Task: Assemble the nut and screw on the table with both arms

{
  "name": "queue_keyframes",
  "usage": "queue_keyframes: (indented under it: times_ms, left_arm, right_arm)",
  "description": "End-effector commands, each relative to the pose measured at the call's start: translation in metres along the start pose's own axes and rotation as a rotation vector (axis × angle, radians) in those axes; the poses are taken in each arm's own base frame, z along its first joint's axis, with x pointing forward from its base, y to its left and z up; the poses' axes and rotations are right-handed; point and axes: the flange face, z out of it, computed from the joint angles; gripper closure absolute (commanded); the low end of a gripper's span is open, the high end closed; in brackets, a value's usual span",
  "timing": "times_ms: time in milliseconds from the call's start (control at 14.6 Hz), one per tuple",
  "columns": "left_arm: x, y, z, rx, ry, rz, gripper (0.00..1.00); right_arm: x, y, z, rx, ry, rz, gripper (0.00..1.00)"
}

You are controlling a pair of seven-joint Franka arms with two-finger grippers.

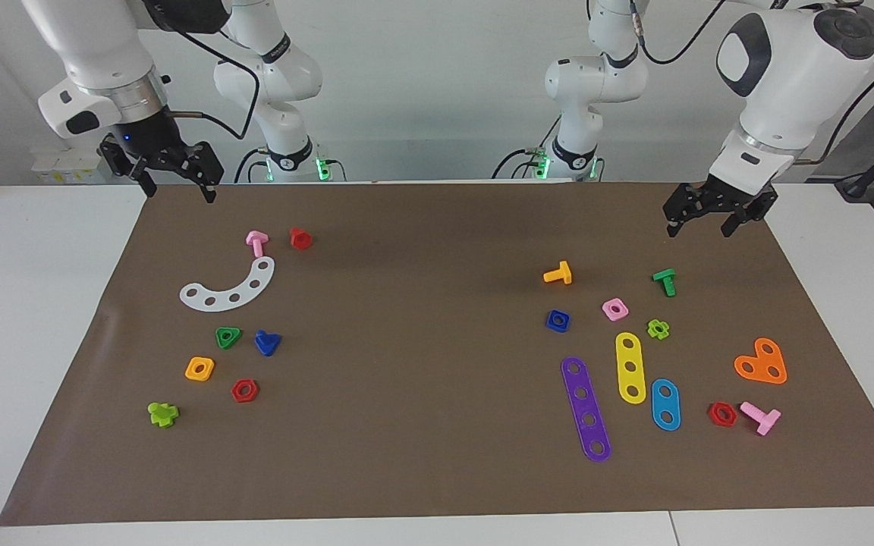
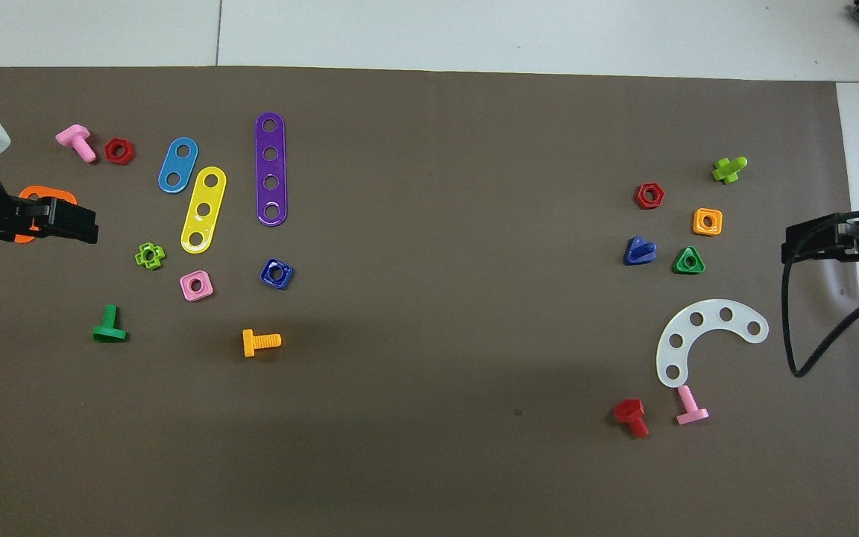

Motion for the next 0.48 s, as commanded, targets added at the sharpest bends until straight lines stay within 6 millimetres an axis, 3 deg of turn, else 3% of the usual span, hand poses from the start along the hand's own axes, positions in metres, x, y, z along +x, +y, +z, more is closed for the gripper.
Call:
queue_keyframes:
  times_ms: [0,206,411]
  left_arm:
    - [-0.01,-0.002,-0.001,0.015,0.007,0.008,0.0]
    - [-0.01,-0.002,-0.001,0.015,0.007,0.008,0.0]
    - [-0.01,-0.001,-0.001,0.015,0.007,0.009,0.0]
  right_arm:
    - [-0.006,0.003,0.002,0.005,-0.01,0.016,0.0]
    - [-0.003,0.002,0.004,0.008,0.011,0.012,0.0]
    - [0.004,-0.002,0.029,0.023,0.023,0.001,0.0]
